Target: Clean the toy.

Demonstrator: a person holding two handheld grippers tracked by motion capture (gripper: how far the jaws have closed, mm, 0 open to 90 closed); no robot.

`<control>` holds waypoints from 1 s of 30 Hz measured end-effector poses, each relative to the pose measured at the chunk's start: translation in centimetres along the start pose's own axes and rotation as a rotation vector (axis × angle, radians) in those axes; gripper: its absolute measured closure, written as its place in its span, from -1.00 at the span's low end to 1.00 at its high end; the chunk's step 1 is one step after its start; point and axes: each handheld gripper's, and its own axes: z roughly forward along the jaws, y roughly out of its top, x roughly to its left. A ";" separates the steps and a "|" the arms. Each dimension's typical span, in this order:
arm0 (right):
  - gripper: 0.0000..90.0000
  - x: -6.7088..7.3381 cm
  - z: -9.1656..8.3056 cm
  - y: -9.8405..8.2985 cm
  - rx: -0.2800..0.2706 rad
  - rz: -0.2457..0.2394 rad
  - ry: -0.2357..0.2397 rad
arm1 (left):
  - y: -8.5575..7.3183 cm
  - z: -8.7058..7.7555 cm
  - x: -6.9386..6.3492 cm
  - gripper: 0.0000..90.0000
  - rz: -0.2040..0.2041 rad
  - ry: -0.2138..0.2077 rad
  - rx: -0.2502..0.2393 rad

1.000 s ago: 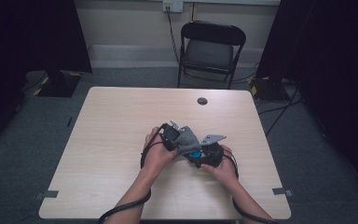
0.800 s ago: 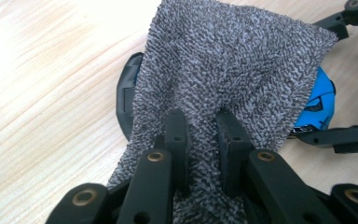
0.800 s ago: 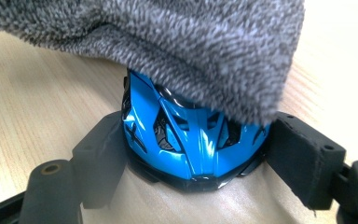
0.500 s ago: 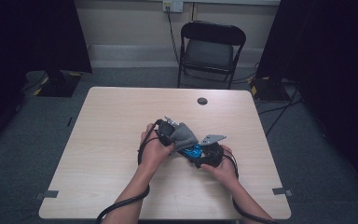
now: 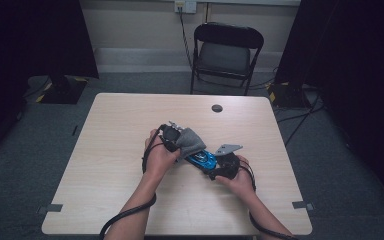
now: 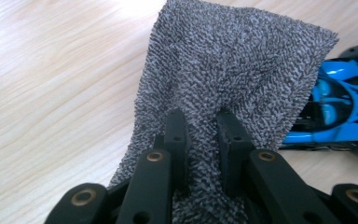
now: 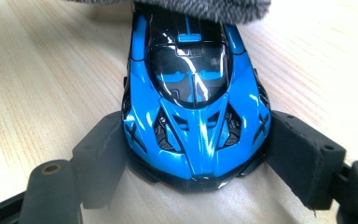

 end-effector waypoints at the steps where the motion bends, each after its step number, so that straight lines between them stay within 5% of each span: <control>1: -0.48 0.0 0.0 0.0 0.000 0.000 0.000 | 0.0 0.0 0.2 0.71 -0.001 0.001 0.007; 30: -0.48 0.0 0.0 0.0 0.000 0.000 0.000 | -0.9 1.5 3.6 0.71 -0.122 0.000 0.029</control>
